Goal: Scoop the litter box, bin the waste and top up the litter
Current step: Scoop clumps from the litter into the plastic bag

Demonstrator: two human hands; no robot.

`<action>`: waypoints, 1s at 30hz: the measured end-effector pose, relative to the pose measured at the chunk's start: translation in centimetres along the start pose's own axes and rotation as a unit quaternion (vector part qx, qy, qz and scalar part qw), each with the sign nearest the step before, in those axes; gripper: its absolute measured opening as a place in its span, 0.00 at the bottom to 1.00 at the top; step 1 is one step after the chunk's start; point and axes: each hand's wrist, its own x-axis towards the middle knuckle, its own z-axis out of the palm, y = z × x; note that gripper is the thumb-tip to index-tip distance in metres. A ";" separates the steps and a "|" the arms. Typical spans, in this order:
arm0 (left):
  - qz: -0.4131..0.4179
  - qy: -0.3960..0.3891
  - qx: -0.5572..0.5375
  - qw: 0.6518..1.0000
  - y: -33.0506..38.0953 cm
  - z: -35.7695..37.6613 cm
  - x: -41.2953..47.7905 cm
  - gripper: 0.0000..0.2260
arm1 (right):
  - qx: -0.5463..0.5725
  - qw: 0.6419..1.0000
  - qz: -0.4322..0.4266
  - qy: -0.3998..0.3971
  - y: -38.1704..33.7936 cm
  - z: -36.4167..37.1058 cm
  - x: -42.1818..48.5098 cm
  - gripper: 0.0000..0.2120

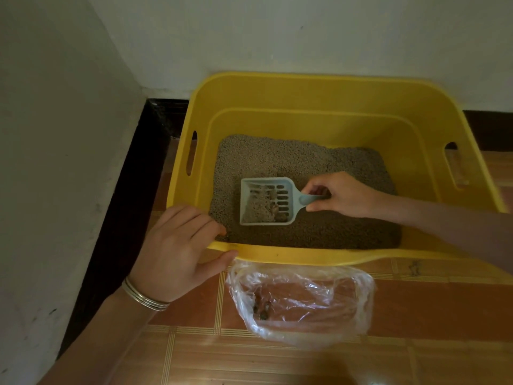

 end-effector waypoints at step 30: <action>-0.005 0.016 -0.006 1.000 0.2 0.2 0.0 0.17 | -0.105 0.988 -0.111 -0.029 -3.3 3.0 1.7 0.08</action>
